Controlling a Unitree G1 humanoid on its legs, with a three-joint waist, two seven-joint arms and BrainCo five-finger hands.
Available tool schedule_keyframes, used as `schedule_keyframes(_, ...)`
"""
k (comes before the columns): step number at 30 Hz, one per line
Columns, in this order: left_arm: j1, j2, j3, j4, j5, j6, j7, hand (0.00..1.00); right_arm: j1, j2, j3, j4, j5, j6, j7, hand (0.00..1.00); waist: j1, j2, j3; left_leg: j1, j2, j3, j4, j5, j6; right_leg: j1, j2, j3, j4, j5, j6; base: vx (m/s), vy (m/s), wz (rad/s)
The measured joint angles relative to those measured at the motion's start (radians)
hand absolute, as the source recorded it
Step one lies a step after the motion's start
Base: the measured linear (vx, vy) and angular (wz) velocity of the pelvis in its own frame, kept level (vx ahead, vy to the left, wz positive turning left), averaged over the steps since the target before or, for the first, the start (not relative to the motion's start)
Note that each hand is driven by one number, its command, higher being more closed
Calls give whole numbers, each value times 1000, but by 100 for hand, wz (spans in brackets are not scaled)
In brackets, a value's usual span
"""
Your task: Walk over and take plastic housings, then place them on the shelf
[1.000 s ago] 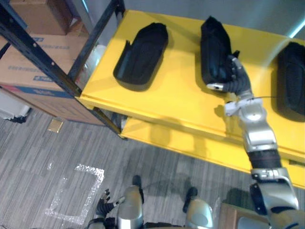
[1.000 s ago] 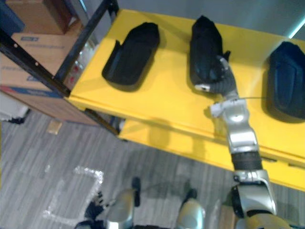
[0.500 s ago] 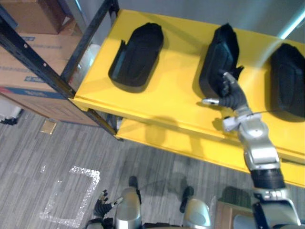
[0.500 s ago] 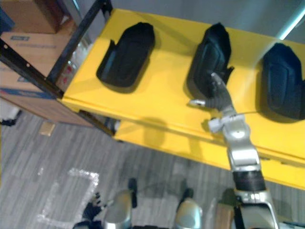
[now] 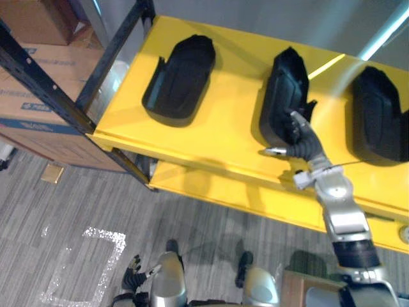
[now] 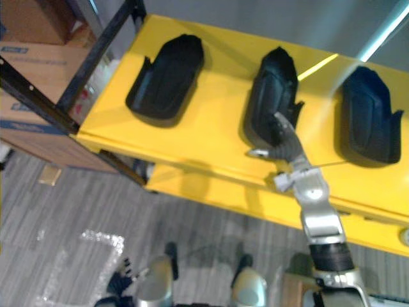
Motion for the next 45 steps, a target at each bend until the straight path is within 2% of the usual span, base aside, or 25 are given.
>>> schedule_keyframes(2,0,0,0,0,0,-1,0,0,-2,2,0,11,-24,-3,-36,0,1,0,0,-2,0,-3,6,-1,1,2,0,-2,1,0,0,-4,-6,3)
schedule_keyframes(9,0,-1,0,-1,0,-4,0,0,-32,17,-2,61,-66,-64,-157,0,-1,2,1,-21,0,-18,19,-4,4,0,0,-15,6,0,0,-25,-5,5)
schedule_keyframes(11,0,-3,0,-1,0,-7,0,0,-39,19,-2,63,-67,-108,-196,0,1,2,1,-21,-1,-18,21,-5,5,1,-2,-14,7,0,1,0,0,0)
schedule_keyframes(12,0,-3,0,-1,0,-8,0,0,-45,21,-3,63,-67,-119,-204,0,1,2,1,-21,-1,-18,22,-5,5,1,-2,-14,7,1,1,0,0,0)
schedule_keyframes(14,0,-4,0,-1,0,-10,-1,0,-72,22,-4,63,-63,-175,-224,0,1,5,3,-20,0,-18,22,-5,5,1,-2,-14,8,1,1,0,0,0)
schedule_keyframes(17,0,-9,0,0,0,-12,-1,0,-90,27,-4,62,-57,-233,-232,0,1,8,5,-21,0,-18,23,-5,5,1,-2,-15,8,1,1,0,0,0)
schedule_keyframes(22,-2,-21,0,-1,0,-22,-2,0,-111,42,-4,29,-11,-354,-254,0,-1,39,21,-38,1,-29,53,-16,6,0,-1,-20,12,0,1,-8,3,3)
schedule_keyframes(25,-2,-22,0,-2,0,-23,-2,0,-112,62,-5,-5,-7,-418,-256,0,-1,40,22,-45,1,-35,60,-25,5,0,-2,-24,13,0,2,-4,2,3)
schedule_keyframes(27,-3,-22,1,-5,0,-23,-2,0,-112,64,-9,-54,-7,-485,-242,0,-6,41,23,-70,1,-50,84,-32,8,-1,-2,-44,13,0,2,-9,9,17)
schedule_keyframes(28,-3,-22,1,-7,1,-23,-2,0,-111,64,-9,-67,-6,-499,-237,0,-5,41,23,-73,1,-52,87,-35,9,-1,-2,-44,13,0,2,-5,16,10)
schedule_keyframes(30,-4,-22,1,-9,1,-24,-2,0,-114,74,-3,-109,18,-547,-180,0,3,41,23,-72,-2,-51,90,-38,10,0,-5,-45,13,0,2,0,0,0)
schedule_keyframes(33,-4,-23,1,-8,3,-25,-2,0,-118,89,31,-148,36,-572,-131,0,3,41,23,-71,-2,-50,90,-38,10,1,-6,-46,13,0,3,0,0,0)
schedule_keyframes(34,-4,-23,1,-2,3,-33,0,0,-120,105,72,-162,68,-588,-92,0,2,41,23,-70,-2,-50,90,-38,10,1,-6,-46,13,1,3,0,0,0)
schedule_keyframes(36,-4,-23,1,4,3,-44,0,0,-123,116,102,-163,75,-588,-69,0,2,41,23,-70,-2,-49,89,-38,10,1,-6,-45,13,1,3,0,0,0)
schedule_keyframes(37,-5,-24,0,11,3,-55,0,0,-134,141,160,-162,75,-588,-25,0,2,41,23,-69,-2,-49,89,-38,10,1,-6,-45,13,1,4,0,0,0)
schedule_keyframes(40,-5,-24,-3,16,2,-62,1,0,-175,170,257,-162,72,-587,14,0,4,41,22,-65,-3,-48,86,-37,10,3,-7,-45,14,1,4,0,0,0)
schedule_keyframes(43,-13,-26,-10,27,1,-66,2,0,-245,224,359,-142,78,-580,73,0,26,42,20,-47,-11,-47,69,-27,11,10,-15,-46,17,0,6,-3,-2,3)
schedule_keyframes(45,-14,-31,-11,44,0,-66,15,0,-287,274,428,-97,101,-564,147,0,32,46,13,-33,-22,-53,49,-17,13,24,-24,-55,17,-4,9,-16,-15,14)
